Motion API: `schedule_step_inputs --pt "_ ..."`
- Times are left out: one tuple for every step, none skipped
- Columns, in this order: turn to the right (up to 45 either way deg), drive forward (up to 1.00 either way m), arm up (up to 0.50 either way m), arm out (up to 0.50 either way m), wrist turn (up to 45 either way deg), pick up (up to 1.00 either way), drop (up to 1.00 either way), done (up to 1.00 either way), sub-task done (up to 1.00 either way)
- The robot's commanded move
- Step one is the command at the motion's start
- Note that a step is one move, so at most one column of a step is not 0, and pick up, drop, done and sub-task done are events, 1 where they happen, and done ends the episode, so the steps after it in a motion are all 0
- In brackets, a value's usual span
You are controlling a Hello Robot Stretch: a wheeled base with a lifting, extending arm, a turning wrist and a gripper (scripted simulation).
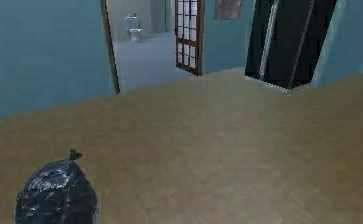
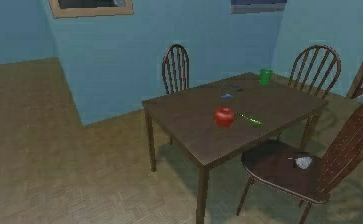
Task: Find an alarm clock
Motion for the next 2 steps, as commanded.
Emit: schedule_step_inputs --pt "3.0 0.0 0.0 0.0 0.0 0.0 0.0 0.0 0.0" --pt "0.0 1.0 0.0 0.0 0.0 0.0 0.0 0.0 0.0"
